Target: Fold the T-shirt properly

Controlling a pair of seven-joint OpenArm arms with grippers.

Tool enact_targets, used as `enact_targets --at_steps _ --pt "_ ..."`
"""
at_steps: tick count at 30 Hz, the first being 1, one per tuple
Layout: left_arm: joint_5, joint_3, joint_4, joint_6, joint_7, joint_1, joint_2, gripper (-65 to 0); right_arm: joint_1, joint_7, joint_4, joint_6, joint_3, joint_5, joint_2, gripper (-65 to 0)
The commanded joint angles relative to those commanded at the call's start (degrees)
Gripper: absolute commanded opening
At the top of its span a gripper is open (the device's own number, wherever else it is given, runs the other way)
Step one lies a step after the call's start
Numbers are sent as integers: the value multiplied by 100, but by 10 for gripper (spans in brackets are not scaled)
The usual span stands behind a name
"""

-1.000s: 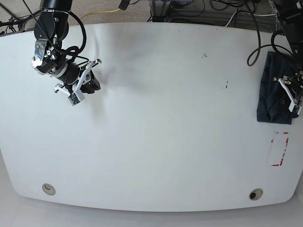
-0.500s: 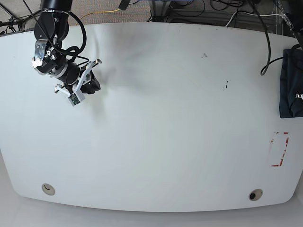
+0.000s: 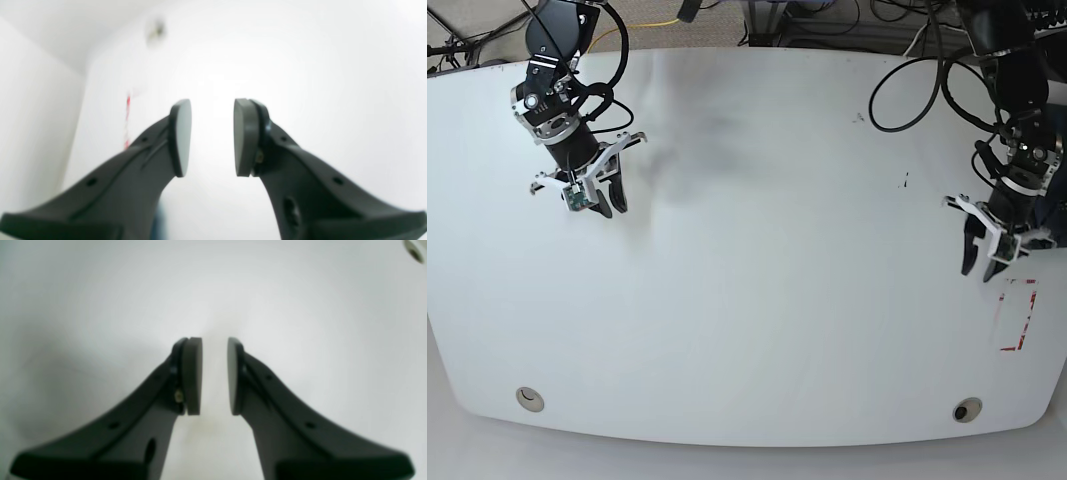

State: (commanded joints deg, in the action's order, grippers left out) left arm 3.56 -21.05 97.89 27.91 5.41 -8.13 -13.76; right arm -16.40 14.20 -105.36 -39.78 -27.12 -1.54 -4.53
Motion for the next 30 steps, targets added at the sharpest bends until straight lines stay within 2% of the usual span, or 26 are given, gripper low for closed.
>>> enact_targets --at_steps 3,9,11,14,17,23,27,30 --pt "0 123 396 -220 0 -492 299 -460 -404 -519 18 9 -220 -97 220 -528" --pt "0 141 1055 -229 18 -1609 967 -460 -1284 -1064 18 35 -360 -35 396 -528" --pt "0 141 1266 -229 26 -2084 1196 -460 -1644 -1160 9 35 -404 149 510 -528" --pt "0 141 1600 -229 26 -2971 1503 -460 -2215 -1248 -26 35 -563 712 571 -528" --pt "0 158 1626 -229 26 -3675 1635 -460 -2743 -1266 -26 9 -554 967 571 -528" --pt "-35 149 1398 -229 26 -4686 1644 -460 -3824 -1275 0 -18 -527 1503 580 -528" --pt "-35 149 888 -229 26 -5160 1644 -460 -4466 -1284 325 -18 -70 1653 554 -528" --pt "-35 149 316 -229 18 -5213 1626 -460 -4554 -1354 712 -18 167 1600 536 -528"
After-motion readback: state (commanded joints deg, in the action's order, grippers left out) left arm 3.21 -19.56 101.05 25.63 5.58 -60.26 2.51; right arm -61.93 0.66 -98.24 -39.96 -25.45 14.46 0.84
